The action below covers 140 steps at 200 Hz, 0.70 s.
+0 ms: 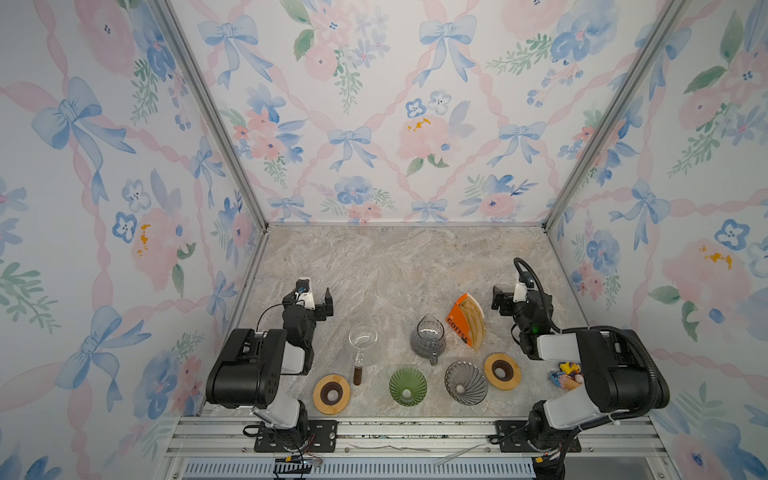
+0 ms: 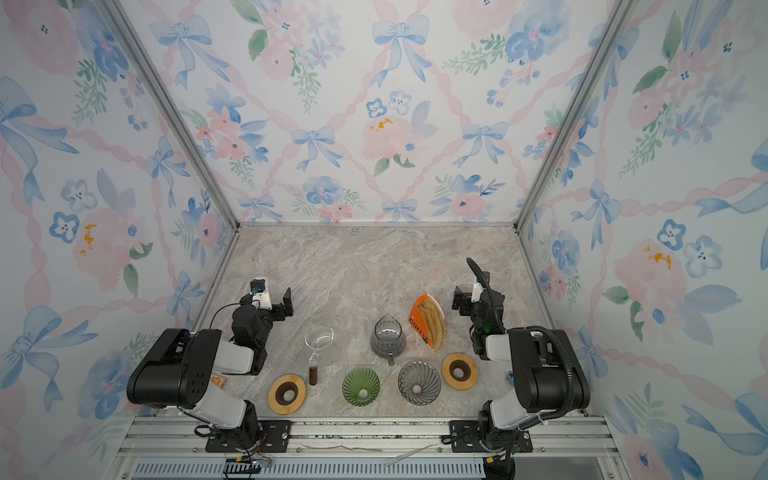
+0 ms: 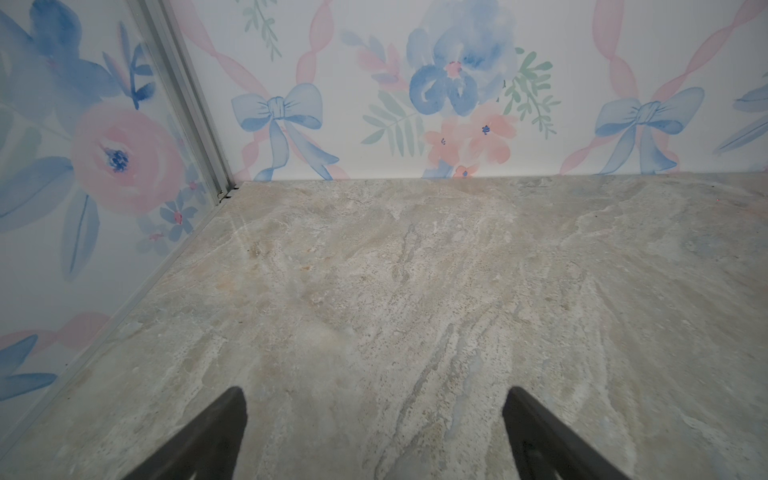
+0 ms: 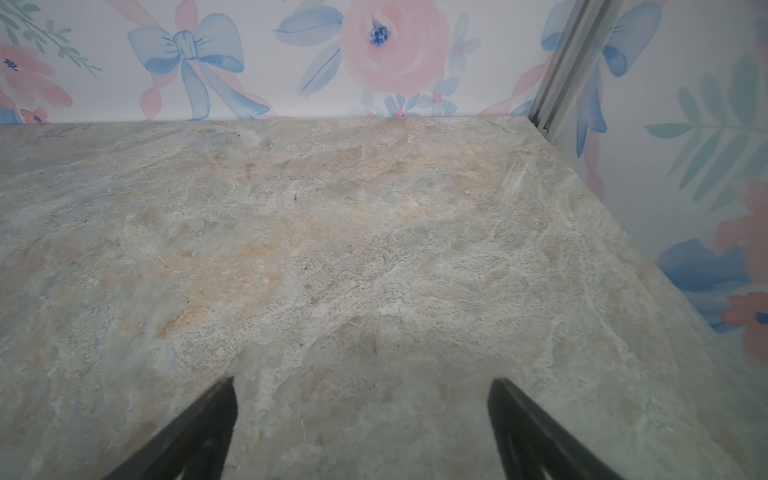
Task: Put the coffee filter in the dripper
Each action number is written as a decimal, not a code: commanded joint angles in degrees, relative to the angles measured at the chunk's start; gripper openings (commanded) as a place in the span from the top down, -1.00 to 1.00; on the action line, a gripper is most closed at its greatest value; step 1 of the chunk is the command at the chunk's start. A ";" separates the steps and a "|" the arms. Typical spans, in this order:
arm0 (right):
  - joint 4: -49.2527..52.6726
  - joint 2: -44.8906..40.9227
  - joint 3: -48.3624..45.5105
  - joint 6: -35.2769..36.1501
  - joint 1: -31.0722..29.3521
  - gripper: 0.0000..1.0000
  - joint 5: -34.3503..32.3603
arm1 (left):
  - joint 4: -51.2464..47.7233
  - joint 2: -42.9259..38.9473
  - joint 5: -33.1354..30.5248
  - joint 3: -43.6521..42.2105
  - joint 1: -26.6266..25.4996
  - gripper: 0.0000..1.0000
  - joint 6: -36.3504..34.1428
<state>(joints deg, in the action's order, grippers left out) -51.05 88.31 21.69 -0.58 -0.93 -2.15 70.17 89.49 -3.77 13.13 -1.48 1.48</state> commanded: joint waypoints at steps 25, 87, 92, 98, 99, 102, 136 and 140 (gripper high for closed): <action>-0.06 0.24 1.13 0.29 -0.53 -0.93 -0.31 | 0.02 0.42 0.52 0.46 0.07 -0.96 -0.60; 0.09 -0.17 1.14 0.23 -0.56 -0.93 -0.14 | 0.24 0.03 0.98 0.23 0.03 -0.97 -0.78; 0.88 -0.52 1.32 0.32 -0.57 -0.93 -0.36 | 0.25 -0.36 0.73 0.07 -0.06 -0.97 -0.77; 1.37 -0.80 1.42 0.23 -0.58 -0.93 -0.63 | 0.07 -0.97 0.44 -0.10 -0.16 -0.96 -0.69; 1.38 -0.88 1.42 0.23 -0.57 -0.93 -0.64 | 0.02 -1.06 0.39 -0.15 -0.18 -0.97 -0.69; 1.51 -1.05 1.41 0.22 -0.57 -0.93 -0.70 | -0.05 -1.41 0.28 -0.20 -0.24 -0.96 -0.73; 8.60 -6.17 2.90 0.22 -0.90 -0.93 -2.12 | -6.46 -8.58 -6.25 0.25 -4.05 -0.97 -3.15; 10.08 -6.98 3.24 0.27 -1.11 -0.93 -2.42 | -7.58 -9.67 -7.56 0.63 -4.76 -0.96 -3.70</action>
<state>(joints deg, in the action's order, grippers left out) -47.68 86.19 21.89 -0.60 -0.95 -2.61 67.33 85.23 -5.80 13.02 -3.22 0.97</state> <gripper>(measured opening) 0.963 0.982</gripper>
